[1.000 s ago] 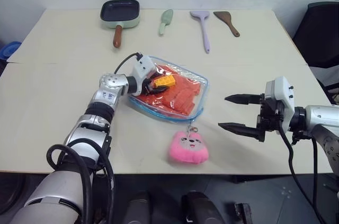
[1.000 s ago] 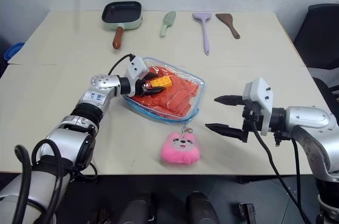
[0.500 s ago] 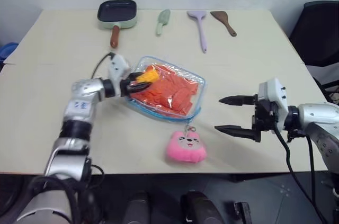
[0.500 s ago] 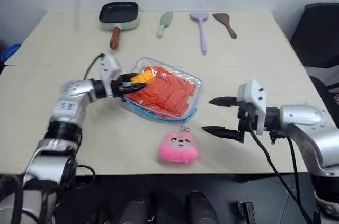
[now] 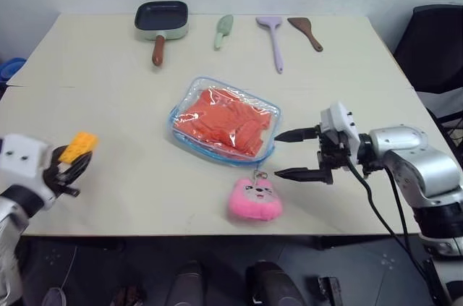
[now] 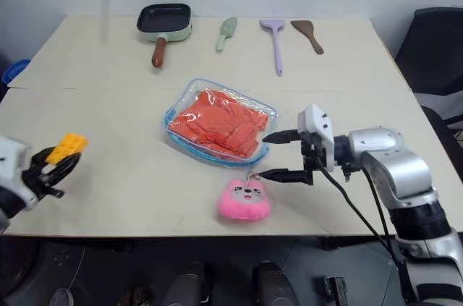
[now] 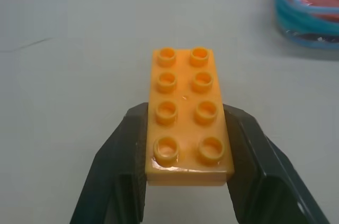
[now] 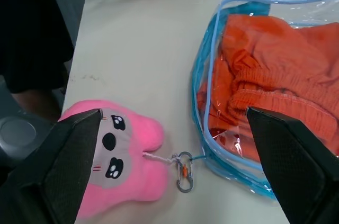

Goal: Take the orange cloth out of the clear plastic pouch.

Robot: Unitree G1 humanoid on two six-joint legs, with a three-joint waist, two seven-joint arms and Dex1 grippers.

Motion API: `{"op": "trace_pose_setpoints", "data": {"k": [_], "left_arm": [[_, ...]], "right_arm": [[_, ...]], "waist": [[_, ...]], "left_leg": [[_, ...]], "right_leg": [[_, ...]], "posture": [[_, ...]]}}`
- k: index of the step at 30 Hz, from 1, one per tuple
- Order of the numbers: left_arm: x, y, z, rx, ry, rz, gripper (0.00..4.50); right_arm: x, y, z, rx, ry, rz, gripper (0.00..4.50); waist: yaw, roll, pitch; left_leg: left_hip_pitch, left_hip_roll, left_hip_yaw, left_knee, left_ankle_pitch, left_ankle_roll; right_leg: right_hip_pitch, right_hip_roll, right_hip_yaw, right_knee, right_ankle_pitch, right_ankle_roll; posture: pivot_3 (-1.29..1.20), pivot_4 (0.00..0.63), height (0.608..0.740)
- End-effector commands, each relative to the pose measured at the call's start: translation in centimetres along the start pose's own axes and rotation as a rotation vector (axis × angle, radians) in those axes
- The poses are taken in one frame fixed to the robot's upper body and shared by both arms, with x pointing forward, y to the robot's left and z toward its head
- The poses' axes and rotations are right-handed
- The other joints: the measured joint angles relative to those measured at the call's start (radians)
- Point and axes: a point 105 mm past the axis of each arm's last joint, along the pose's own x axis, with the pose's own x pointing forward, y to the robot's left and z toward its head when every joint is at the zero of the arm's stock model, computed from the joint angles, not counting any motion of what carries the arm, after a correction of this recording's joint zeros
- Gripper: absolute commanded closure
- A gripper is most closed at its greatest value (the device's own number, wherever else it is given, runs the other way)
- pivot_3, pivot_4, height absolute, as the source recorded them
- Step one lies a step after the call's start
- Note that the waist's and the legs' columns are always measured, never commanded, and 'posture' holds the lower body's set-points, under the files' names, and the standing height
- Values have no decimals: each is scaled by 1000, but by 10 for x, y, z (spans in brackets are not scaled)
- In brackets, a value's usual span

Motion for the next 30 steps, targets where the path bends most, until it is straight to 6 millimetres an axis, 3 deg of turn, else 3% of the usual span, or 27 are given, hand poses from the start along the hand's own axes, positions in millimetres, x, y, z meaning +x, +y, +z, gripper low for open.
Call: {"op": "trace_pose_setpoints", "data": {"k": [1, 8, 9, 15, 19, 21, 25, 30], "left_arm": [[-12, 10, 5, 9, -24, 63, 2206], [-10, 17, -12, 30, 8, 84, 160], [-10, 16, -14, 32, 9, 85, 23], [-11, 12, -17, 54, 15, 81, 23], [-12, -6, 15, 27, -79, -29, 23], [-9, -26, 33, 60, -116, -151, 23], [7, -65, 48, 327, -92, -397, 23], [34, -75, 43, 701, -34, -579, 23]], "right_arm": [[2, -4, 2, -49, 5, 1, 0], [6, -11, 0, -67, 6, -22, 0], [6, -11, 0, -67, 7, -23, 0], [2, -11, -1, -67, 11, -41, 0], [-3, -12, -3, -65, 23, -59, 0], [-4, -12, -5, -69, 34, -65, 0], [-5, -13, -8, -83, 55, -74, 0], [-7, -11, -8, -95, 60, -86, 0]], "waist": [[5, 0, 0], [6, 0, 0], [6, 0, 0], [2, 0, 0], [2, 0, 0], [4, 0, 0], [7, 0, 0], [4, 1, 1]], "left_leg": [[0, 0, 0, 0, 0, 0], [0, 0, 0, -3, 0, 0], [0, 0, 0, -4, 0, 0], [0, 0, 0, -9, 0, 0], [0, 0, 1, -12, 1, -2], [0, 1, 1, -13, 1, -2], [1, 0, 0, -13, 3, -3], [2, 0, 2, -17, 5, -3]], "right_leg": [[0, 0, 0, 0, 0, 0], [0, 0, -1, -2, 1, -1], [0, 0, -1, -3, 1, -1], [-1, 0, -1, -5, 1, -1], [-2, 0, -1, -6, 1, -1], [-2, 0, -1, -6, 1, -1], [-2, 1, -1, -5, 1, -2], [-3, 2, 1, -7, 2, -4]], "posture": [[0, 150, 740], [0, 150, 740], [0, 150, 740], [0, 150, 740], [0, 150, 740], [0, 150, 740], [0, 150, 740], [0, 150, 740]]}}
